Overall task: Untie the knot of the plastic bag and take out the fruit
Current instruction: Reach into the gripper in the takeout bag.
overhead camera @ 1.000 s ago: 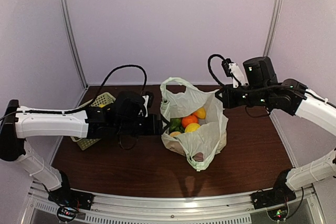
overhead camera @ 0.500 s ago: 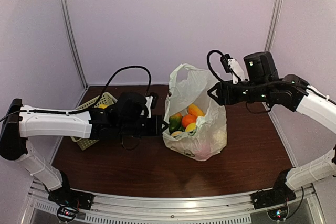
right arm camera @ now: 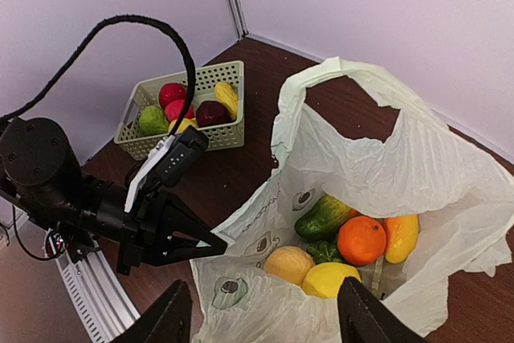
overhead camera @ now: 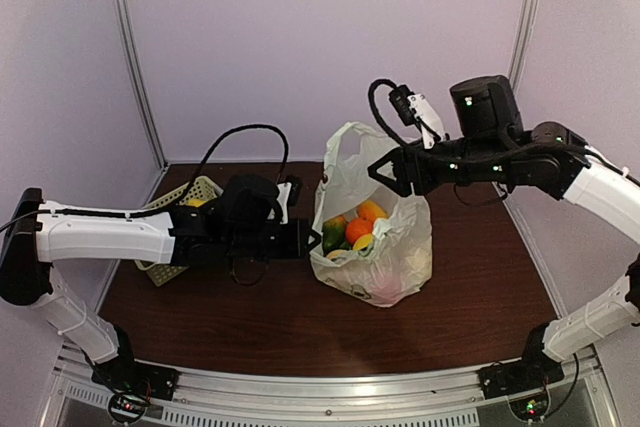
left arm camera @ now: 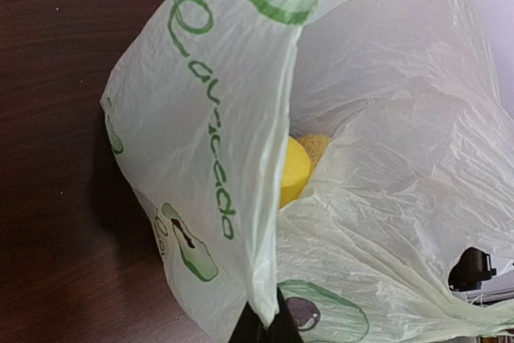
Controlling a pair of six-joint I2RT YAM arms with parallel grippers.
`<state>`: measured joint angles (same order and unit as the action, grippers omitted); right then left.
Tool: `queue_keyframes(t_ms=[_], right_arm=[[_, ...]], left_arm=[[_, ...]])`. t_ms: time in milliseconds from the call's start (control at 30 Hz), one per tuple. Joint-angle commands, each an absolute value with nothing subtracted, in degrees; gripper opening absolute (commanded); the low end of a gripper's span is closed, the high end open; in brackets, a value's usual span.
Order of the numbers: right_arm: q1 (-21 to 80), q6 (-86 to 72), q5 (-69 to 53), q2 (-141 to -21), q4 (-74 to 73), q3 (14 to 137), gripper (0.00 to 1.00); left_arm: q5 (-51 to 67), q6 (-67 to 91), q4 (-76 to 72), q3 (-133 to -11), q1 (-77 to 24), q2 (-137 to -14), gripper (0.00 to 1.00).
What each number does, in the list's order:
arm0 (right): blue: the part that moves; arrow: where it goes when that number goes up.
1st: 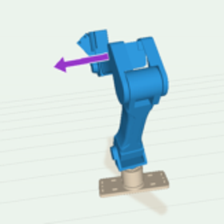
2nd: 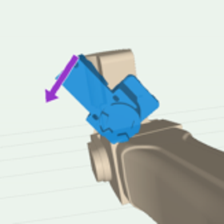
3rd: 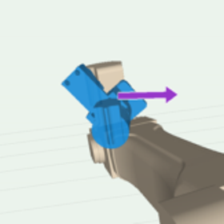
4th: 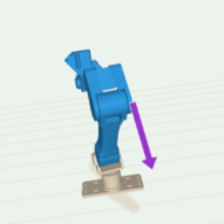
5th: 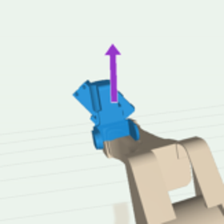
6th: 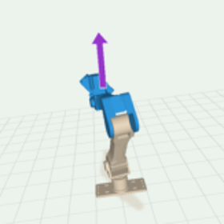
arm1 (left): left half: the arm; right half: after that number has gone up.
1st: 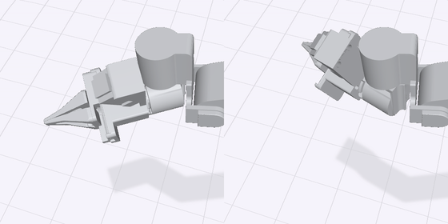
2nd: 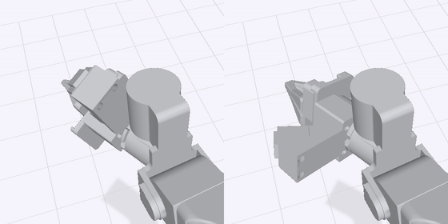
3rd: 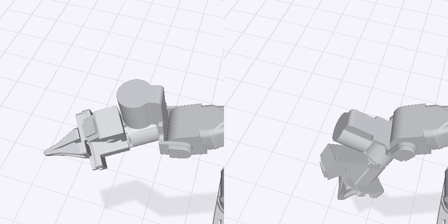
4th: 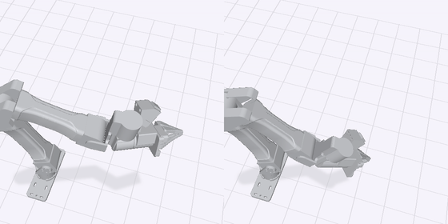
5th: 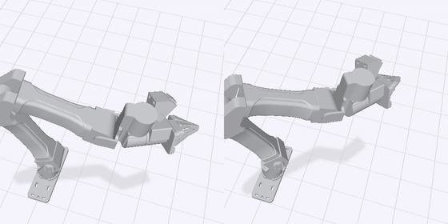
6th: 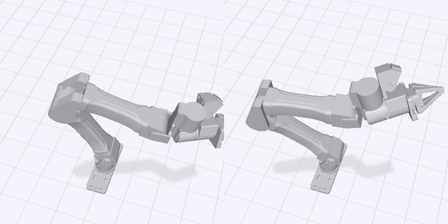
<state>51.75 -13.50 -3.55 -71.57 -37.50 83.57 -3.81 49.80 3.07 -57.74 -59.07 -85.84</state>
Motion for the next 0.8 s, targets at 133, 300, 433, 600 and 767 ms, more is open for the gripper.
queue_keyframes(t_ms=[133,300,433,600,767], right_arm=[[53.3,-11.4,-0.3,-82.6,-35.2,82.6,0.62],[52.0,-12.1,-0.3,-88.4,-31.2,80.8,0.53],[50.0,-12.1,-0.3,-93.1,-30.6,80.8,0.47],[48.0,-11.5,-0.3,-96.6,-29.9,79.3,0.43],[47.7,-11.4,2.2,-97.9,-28.9,74.3,0.43]], left_arm=[[-3.8,49.2,0.4,-57.4,-59.0,-84.4,0.00],[-3.6,49.4,0.4,-57.5,-59.0,-84.8,0.00],[-3.7,49.5,0.4,-57.4,-59.0,-84.8,0.00],[-4.4,49.5,0.4,-57.4,-59.1,-84.9,0.00],[-5.5,49.7,0.5,-57.4,-59.0,-85.0,0.00]])
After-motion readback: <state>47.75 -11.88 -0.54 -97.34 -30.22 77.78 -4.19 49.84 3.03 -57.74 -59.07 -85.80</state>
